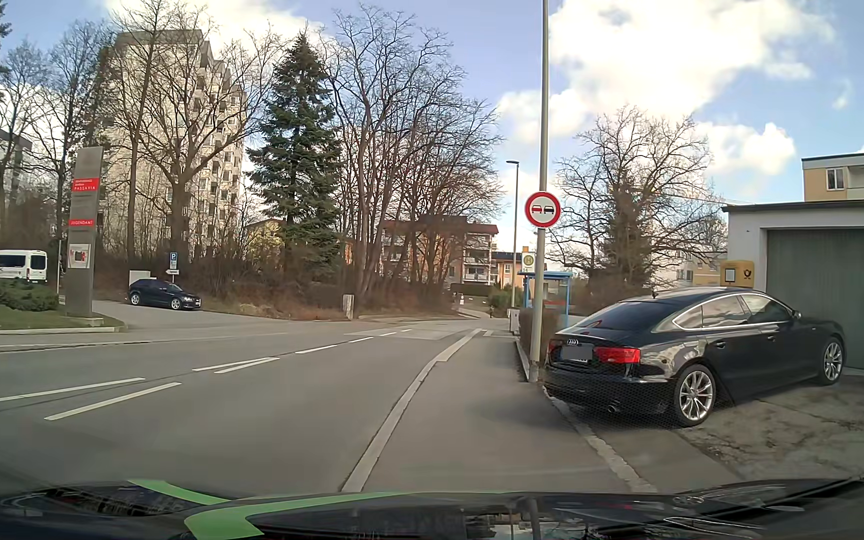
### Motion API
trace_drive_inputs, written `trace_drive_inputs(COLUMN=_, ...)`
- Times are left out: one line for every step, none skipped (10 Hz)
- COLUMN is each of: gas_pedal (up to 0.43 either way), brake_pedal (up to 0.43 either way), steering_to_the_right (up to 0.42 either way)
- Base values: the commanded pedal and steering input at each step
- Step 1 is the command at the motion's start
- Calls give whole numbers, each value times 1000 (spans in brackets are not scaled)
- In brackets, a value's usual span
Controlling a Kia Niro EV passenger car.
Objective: Follow the waypoints while adhering to traffic rules and regulations
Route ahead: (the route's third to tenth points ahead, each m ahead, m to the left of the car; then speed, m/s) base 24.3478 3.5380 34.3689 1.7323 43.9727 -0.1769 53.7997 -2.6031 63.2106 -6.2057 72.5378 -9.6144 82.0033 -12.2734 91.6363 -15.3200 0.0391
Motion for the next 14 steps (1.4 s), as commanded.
trace_drive_inputs(gas_pedal=0, brake_pedal=226, steering_to_the_right=741)
trace_drive_inputs(gas_pedal=0, brake_pedal=232, steering_to_the_right=709)
trace_drive_inputs(gas_pedal=0, brake_pedal=232, steering_to_the_right=653)
trace_drive_inputs(gas_pedal=0, brake_pedal=226, steering_to_the_right=607)
trace_drive_inputs(gas_pedal=0, brake_pedal=232, steering_to_the_right=540)
trace_drive_inputs(gas_pedal=0, brake_pedal=226, steering_to_the_right=471)
trace_drive_inputs(gas_pedal=0, brake_pedal=226, steering_to_the_right=414)
trace_drive_inputs(gas_pedal=0, brake_pedal=213, steering_to_the_right=346)
trace_drive_inputs(gas_pedal=0, brake_pedal=104, steering_to_the_right=277)
trace_drive_inputs(gas_pedal=0, brake_pedal=12, steering_to_the_right=189)
trace_drive_inputs(gas_pedal=0, brake_pedal=18, steering_to_the_right=117)
trace_drive_inputs(gas_pedal=0, brake_pedal=24, steering_to_the_right=60)
trace_drive_inputs(gas_pedal=0, brake_pedal=30, steering_to_the_right=-10)
trace_drive_inputs(gas_pedal=0, brake_pedal=6, steering_to_the_right=-68)
